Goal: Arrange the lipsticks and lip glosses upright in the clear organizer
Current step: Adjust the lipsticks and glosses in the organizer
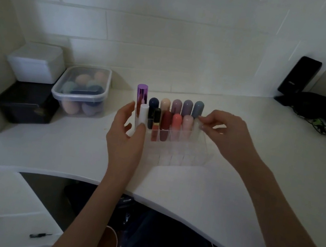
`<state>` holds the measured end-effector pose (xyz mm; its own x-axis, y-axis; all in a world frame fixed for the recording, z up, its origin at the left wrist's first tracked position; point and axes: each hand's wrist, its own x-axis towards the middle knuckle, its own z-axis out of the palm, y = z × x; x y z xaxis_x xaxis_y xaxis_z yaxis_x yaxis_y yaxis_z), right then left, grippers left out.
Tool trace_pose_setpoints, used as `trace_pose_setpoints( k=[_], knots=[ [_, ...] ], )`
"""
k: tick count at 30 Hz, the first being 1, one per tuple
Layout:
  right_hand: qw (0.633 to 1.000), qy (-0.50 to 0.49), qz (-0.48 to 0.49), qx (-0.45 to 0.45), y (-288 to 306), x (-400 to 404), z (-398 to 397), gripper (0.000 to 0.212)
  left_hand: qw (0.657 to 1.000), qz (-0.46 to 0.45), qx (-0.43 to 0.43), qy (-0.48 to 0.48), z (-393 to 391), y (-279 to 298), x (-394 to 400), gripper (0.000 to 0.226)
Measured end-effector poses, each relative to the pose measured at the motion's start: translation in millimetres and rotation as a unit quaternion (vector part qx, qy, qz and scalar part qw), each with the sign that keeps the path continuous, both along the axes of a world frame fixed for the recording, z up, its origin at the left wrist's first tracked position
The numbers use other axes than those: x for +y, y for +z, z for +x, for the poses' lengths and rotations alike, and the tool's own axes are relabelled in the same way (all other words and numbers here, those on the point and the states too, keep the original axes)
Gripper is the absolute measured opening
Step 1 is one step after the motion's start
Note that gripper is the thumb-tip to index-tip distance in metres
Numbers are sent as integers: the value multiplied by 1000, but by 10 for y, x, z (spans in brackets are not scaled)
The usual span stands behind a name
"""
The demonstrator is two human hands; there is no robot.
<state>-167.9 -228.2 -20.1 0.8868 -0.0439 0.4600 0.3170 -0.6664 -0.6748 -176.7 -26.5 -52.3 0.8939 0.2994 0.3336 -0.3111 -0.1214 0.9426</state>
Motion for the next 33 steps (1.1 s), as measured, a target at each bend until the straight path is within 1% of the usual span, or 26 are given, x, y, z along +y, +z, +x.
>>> trace_pose_setpoints(
  k=[2,4,6,8,11,16,18,20,22,29,33],
  knots=[
    [1000,3,-22,4,-9,1,2,7,1000,4,-8,-8,-24,17,-10,35],
    [998,-4,-55,-41,-15,50,-25,9,1000,6,-15,-9,-27,19,-18,34],
    [993,0,-73,-95,32,155,-60,11,1000,6,-23,9,-13,4,-11,35],
    [988,37,-94,-113,133,317,-86,15,999,0,-30,32,5,-24,9,32],
    [977,93,-159,-107,276,566,-31,21,999,-16,-29,38,10,-36,22,22],
    [968,105,-216,-65,358,777,119,17,999,-5,-28,37,4,-23,20,12],
    [972,109,-203,-48,363,798,146,13,999,-6,-26,33,10,-30,24,12],
    [977,112,-176,-37,370,811,155,9,999,-12,-25,31,10,-31,26,17],
    [978,115,-173,-28,372,817,152,9,999,-21,-27,27,3,-24,23,22],
    [979,117,-166,-25,367,809,152,10,999,-23,-35,23,0,-11,14,13],
    [981,120,-149,-29,353,804,147,10,999,-11,-35,24,4,-23,22,15]
  ],
)
